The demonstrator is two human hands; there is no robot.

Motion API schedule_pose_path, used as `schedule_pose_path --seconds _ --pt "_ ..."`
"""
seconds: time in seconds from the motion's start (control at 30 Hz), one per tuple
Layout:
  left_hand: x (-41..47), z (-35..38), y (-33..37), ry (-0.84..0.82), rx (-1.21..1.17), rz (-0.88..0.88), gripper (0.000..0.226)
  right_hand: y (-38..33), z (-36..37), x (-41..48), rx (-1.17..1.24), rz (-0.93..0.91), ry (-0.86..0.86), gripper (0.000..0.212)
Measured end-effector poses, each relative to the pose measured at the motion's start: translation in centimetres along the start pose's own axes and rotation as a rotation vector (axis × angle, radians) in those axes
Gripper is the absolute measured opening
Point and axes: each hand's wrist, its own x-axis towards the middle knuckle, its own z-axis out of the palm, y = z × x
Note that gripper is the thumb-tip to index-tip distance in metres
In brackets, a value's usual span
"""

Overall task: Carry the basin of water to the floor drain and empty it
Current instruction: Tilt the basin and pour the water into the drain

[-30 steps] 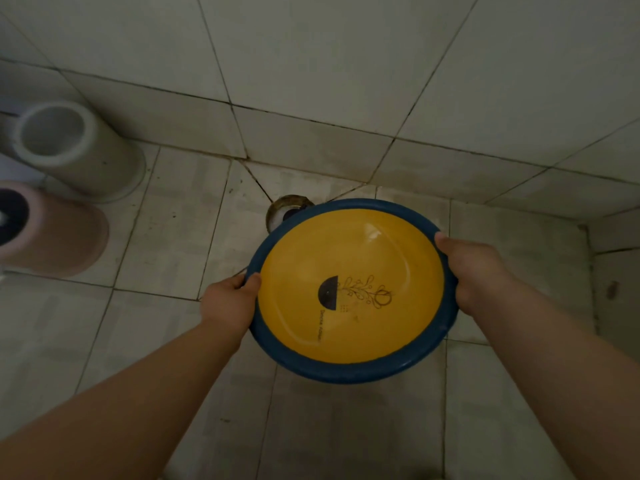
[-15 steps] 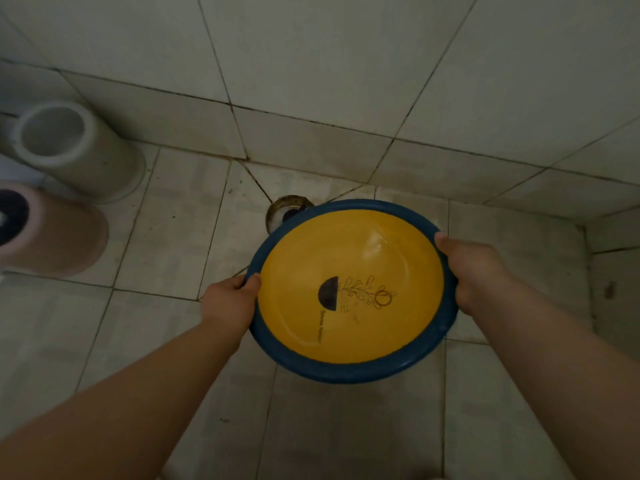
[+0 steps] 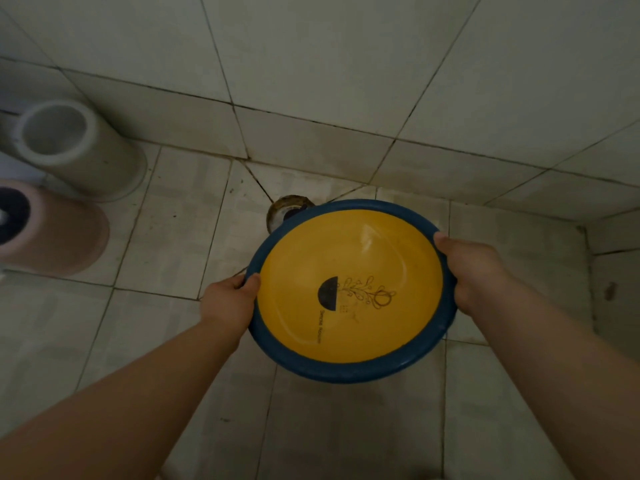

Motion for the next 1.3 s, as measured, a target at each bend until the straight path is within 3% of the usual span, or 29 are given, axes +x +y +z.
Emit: schedule_pose_path --seconds 0.53,1.3 --pt "-0.05 0.08 0.17 0.004 0.031 0.002 0.039 0.09 -0.04 0.28 -0.003 0.004 -0.018 0.034" --pt "0.15 0.19 0.02 -0.003 -0.006 -0.017 0.040 -0.11 0.17 0.34 0.011 0.006 -0.010 0.040"
